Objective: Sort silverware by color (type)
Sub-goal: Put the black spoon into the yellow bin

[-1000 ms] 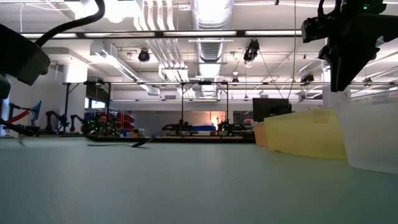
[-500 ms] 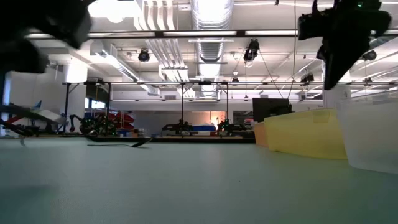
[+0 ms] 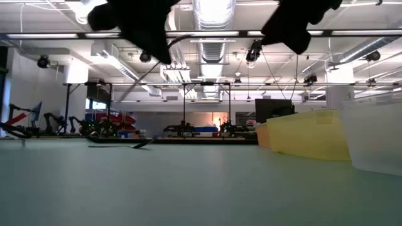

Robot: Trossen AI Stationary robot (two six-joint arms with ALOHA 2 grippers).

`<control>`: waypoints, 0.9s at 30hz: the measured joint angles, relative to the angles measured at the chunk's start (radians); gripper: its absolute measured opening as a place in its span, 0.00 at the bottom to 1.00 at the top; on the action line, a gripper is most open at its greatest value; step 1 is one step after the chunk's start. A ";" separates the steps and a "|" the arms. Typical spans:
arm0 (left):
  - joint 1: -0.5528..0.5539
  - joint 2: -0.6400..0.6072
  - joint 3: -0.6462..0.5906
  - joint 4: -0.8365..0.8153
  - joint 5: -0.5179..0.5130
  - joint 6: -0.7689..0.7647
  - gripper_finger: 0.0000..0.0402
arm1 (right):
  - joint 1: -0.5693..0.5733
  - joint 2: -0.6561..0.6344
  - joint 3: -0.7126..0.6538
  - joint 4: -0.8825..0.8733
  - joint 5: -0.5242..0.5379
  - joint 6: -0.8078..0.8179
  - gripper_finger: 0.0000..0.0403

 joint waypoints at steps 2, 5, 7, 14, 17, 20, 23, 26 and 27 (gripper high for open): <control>0.027 0.000 0.032 0.010 -0.073 0.013 0.00 | -0.003 0.000 -0.019 0.075 -0.004 -0.004 0.28; 0.069 0.000 0.083 0.063 -0.128 0.045 0.00 | -0.011 0.000 -0.046 0.150 -0.047 -0.004 0.31; 0.095 0.000 0.115 0.124 -0.154 0.073 0.00 | -0.013 0.000 -0.054 0.168 -0.061 0.005 0.34; 0.160 -0.001 0.147 0.525 -0.119 0.433 0.00 | -0.013 0.000 -0.055 0.232 -0.061 0.069 0.42; 0.179 -0.001 0.143 0.680 -0.066 0.540 0.00 | -0.013 0.000 -0.053 0.255 -0.060 0.082 0.45; 0.189 -0.001 0.141 0.739 -0.056 0.561 0.00 | -0.013 0.000 -0.052 0.261 -0.032 0.097 0.45; 0.192 -0.001 0.140 0.771 -0.051 0.562 0.00 | -0.013 -0.001 -0.051 0.261 0.018 0.072 0.44; 0.190 -0.001 0.139 0.815 -0.019 0.564 0.00 | -0.013 -0.001 -0.051 0.264 0.053 0.043 0.43; 0.190 -0.001 0.138 0.820 -0.019 0.564 0.00 | -0.013 -0.001 -0.051 0.265 0.061 0.030 0.43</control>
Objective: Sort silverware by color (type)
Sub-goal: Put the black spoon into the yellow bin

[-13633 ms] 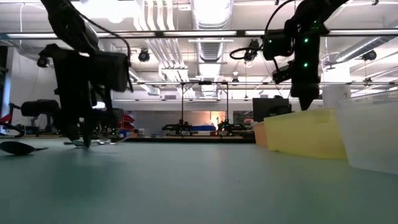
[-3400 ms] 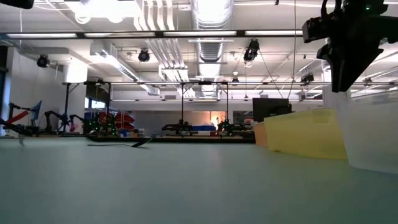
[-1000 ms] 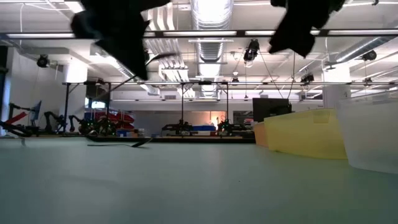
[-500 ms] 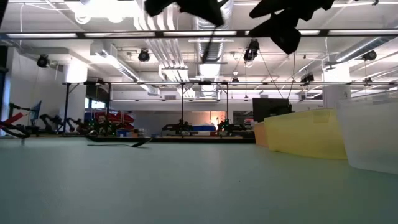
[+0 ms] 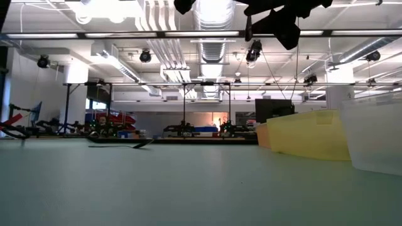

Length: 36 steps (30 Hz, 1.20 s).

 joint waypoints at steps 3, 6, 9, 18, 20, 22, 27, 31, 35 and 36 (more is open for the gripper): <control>0.001 0.000 -0.001 0.024 0.004 0.000 0.00 | 0.001 0.000 0.000 0.002 0.021 -0.025 0.41; 0.002 0.000 -0.002 0.050 0.004 0.009 0.00 | 0.000 0.000 0.001 0.006 0.027 -0.028 0.38; 0.004 0.000 -0.002 0.065 0.005 0.011 0.00 | 0.001 0.000 0.001 0.020 0.023 -0.032 0.33; 0.015 0.000 -0.002 0.082 0.005 0.010 0.00 | 0.001 0.000 0.002 0.052 0.028 -0.086 0.05; 0.014 0.000 -0.002 0.077 0.002 0.013 0.00 | 0.001 0.000 0.002 0.049 0.028 -0.088 0.03; 0.015 0.000 -0.002 0.078 0.002 0.012 0.02 | 0.000 -0.001 0.002 0.048 0.030 -0.111 0.03; 0.017 0.000 -0.002 0.085 0.009 0.008 0.07 | -0.008 -0.013 0.002 0.036 0.034 -0.143 0.02; 0.017 0.000 -0.002 0.085 0.011 0.066 0.11 | -0.040 -0.055 0.017 -0.070 0.043 -0.145 0.02; 0.017 0.000 -0.002 0.065 0.012 0.108 0.14 | -0.071 -0.107 0.069 -0.279 0.061 -0.143 0.02; 0.017 0.000 -0.002 0.046 0.013 0.113 0.14 | -0.074 -0.118 0.084 -0.343 0.055 -0.142 0.02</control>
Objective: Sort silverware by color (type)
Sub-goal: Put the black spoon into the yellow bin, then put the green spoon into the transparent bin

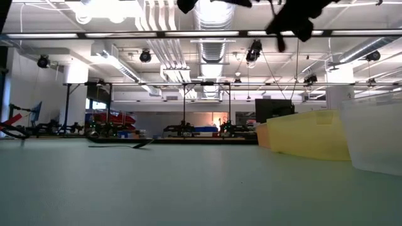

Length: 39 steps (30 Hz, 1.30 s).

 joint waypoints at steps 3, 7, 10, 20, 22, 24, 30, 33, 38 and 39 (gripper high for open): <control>0.000 -0.003 0.019 -0.150 0.047 -0.003 0.16 | 0.002 -0.016 0.038 -0.235 -0.038 0.031 0.02; 0.000 -0.005 0.060 -0.441 0.123 -0.087 0.16 | 0.021 -0.017 0.039 -0.491 -0.150 0.093 0.02; 0.000 -0.005 0.064 -0.642 0.171 -0.140 0.16 | 0.040 -0.015 0.002 -0.594 -0.263 0.115 0.02; -0.007 -0.002 0.049 -1.165 0.375 -0.317 0.16 | 0.066 0.003 -0.120 -0.655 -0.274 0.117 0.02; -0.014 -0.002 0.042 -1.256 0.403 -0.343 0.16 | 0.066 0.003 -0.129 -0.655 -0.255 0.118 0.02; -0.021 -0.002 0.032 -1.312 0.438 -0.354 0.16 | 0.066 0.003 -0.131 -0.659 -0.237 0.123 0.02; -0.046 -0.002 0.000 -1.331 0.613 -0.352 0.16 | 0.066 0.003 -0.131 -0.690 -0.237 0.114 0.08; -0.080 -0.002 -0.022 -1.315 0.725 -0.374 0.16 | 0.066 0.003 -0.131 -0.717 -0.237 0.114 0.16; -0.163 -0.002 -0.035 -1.315 0.824 -0.605 0.16 | 0.066 0.003 -0.131 -0.725 -0.237 0.119 0.30; -0.183 -0.002 -0.035 -1.315 0.834 -0.681 0.16 | 0.066 0.003 -0.131 -0.725 -0.236 0.124 0.33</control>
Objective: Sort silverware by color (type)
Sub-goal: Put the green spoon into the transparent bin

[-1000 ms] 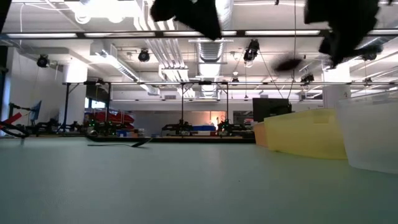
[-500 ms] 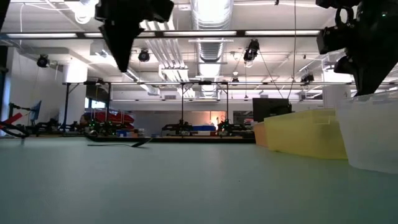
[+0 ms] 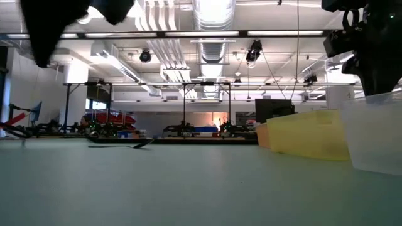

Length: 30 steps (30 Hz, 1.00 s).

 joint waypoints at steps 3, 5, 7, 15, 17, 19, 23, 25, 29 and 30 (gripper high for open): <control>-0.070 0.000 0.000 0.003 0.051 -0.233 0.16 | 0.000 0.000 0.000 0.000 0.001 0.000 0.39; -0.118 0.000 0.000 0.017 0.086 -0.365 0.16 | 0.000 0.000 0.000 0.000 0.002 -0.003 0.41; -0.167 0.000 0.000 0.030 0.105 -0.498 0.16 | 0.000 0.000 0.000 0.003 0.003 -0.015 0.43; -0.337 0.001 -0.002 0.119 0.106 -0.957 0.16 | 0.000 0.000 0.000 0.011 0.063 -0.072 0.44; -0.371 0.010 -0.002 0.120 0.106 -1.050 0.16 | 0.000 0.000 0.000 0.015 0.063 -0.074 0.44; -0.401 0.023 -0.002 0.121 0.105 -1.114 0.16 | 0.000 0.000 0.000 0.016 0.064 -0.074 0.44; -0.427 0.059 -0.003 0.122 0.104 -1.132 0.16 | 0.000 0.000 0.000 0.018 0.064 -0.074 0.44; -0.429 0.083 -0.004 0.122 0.083 -1.127 0.16 | 0.000 0.000 0.000 0.018 0.064 -0.075 0.44; -0.429 0.140 -0.004 0.122 0.052 -1.081 0.18 | 0.000 0.000 0.000 0.021 0.064 -0.075 0.44; -0.429 0.155 -0.004 0.121 0.052 -1.078 0.19 | 0.000 0.000 -0.001 0.022 0.064 -0.075 0.44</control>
